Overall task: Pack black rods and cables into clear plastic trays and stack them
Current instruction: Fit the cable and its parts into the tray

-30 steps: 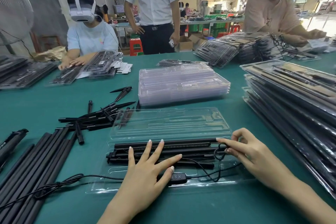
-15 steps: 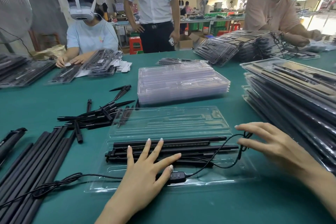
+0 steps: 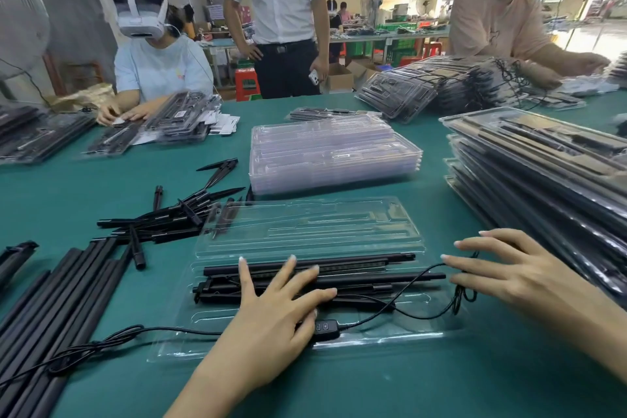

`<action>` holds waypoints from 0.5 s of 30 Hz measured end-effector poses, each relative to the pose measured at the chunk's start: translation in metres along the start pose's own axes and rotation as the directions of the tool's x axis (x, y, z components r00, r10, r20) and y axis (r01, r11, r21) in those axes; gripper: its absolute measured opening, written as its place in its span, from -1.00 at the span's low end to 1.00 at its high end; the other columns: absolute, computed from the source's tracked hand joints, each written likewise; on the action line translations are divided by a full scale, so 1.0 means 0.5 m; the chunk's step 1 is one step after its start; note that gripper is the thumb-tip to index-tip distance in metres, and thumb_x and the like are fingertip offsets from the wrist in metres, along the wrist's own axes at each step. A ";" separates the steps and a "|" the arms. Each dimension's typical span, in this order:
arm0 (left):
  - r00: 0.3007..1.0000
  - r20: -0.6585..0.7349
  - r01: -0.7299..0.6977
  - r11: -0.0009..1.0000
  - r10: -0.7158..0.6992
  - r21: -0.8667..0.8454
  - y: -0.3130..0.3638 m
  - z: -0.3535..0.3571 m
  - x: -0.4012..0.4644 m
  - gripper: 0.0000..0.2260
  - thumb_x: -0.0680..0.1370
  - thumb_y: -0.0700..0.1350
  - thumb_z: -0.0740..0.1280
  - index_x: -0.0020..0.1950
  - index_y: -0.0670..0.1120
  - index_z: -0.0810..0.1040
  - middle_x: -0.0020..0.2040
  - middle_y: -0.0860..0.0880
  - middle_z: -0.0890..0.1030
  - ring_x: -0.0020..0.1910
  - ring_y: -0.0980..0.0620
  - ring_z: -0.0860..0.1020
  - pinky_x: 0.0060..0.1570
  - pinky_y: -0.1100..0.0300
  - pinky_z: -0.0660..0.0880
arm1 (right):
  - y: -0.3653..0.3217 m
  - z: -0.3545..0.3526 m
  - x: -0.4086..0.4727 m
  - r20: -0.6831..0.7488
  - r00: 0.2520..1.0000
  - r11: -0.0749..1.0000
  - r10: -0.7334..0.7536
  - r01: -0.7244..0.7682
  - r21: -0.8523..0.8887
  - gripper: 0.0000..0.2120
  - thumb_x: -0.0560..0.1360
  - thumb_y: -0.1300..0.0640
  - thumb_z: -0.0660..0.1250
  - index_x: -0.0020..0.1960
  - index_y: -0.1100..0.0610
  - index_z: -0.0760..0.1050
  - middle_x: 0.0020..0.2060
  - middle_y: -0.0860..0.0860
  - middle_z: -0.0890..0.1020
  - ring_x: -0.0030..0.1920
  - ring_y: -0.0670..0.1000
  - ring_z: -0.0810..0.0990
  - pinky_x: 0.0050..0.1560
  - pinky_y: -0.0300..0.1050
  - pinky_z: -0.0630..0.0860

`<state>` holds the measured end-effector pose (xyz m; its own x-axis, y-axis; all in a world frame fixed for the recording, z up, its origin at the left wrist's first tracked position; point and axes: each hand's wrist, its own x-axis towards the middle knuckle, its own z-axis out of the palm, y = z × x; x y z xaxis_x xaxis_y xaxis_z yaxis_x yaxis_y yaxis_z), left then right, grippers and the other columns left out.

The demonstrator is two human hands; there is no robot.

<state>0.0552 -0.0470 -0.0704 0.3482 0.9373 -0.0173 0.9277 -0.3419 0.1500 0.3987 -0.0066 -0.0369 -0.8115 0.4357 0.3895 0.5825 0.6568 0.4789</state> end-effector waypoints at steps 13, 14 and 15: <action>0.992 0.126 -0.006 0.991 0.022 -0.132 -0.033 -0.033 -0.005 -0.62 0.59 0.26 -0.06 0.36 0.56 -0.10 0.44 0.49 -0.09 0.44 0.41 -0.24 0.44 -0.04 -0.31 | -0.015 0.001 -0.015 0.029 0.999 0.998 0.046 -0.048 0.046 -0.67 0.31 0.36 0.39 -0.05 0.02 0.68 0.09 -0.08 0.66 0.08 0.07 0.65 0.15 -0.02 0.32; 0.996 0.088 -0.013 0.992 0.024 -0.124 -0.029 -0.036 0.003 -0.61 0.61 0.24 -0.04 0.40 0.51 -0.05 0.45 0.45 0.01 0.45 0.40 -0.17 0.45 -0.02 -0.31 | -0.016 0.002 -0.014 0.032 0.998 0.998 0.049 -0.051 0.045 -0.69 0.31 0.36 0.40 -0.06 0.02 0.68 0.09 -0.08 0.66 0.08 0.07 0.65 0.15 -0.02 0.32; 0.999 0.038 -0.030 0.994 0.034 -0.108 -0.022 -0.038 0.014 -0.61 0.62 0.20 -0.03 0.44 0.44 0.00 0.46 0.41 0.07 0.47 0.38 -0.12 0.46 0.01 -0.30 | -0.016 0.003 -0.014 0.031 0.998 0.997 0.054 -0.056 0.050 -0.67 0.28 0.38 0.43 -0.07 0.03 0.68 0.08 -0.08 0.67 0.08 0.07 0.65 0.14 -0.02 0.32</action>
<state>0.0448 -0.0352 -0.0534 0.3843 0.9219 -0.0500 0.8971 -0.3601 0.2560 0.3995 -0.0140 -0.0447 -0.7798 0.4897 0.3900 0.6237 0.6616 0.4163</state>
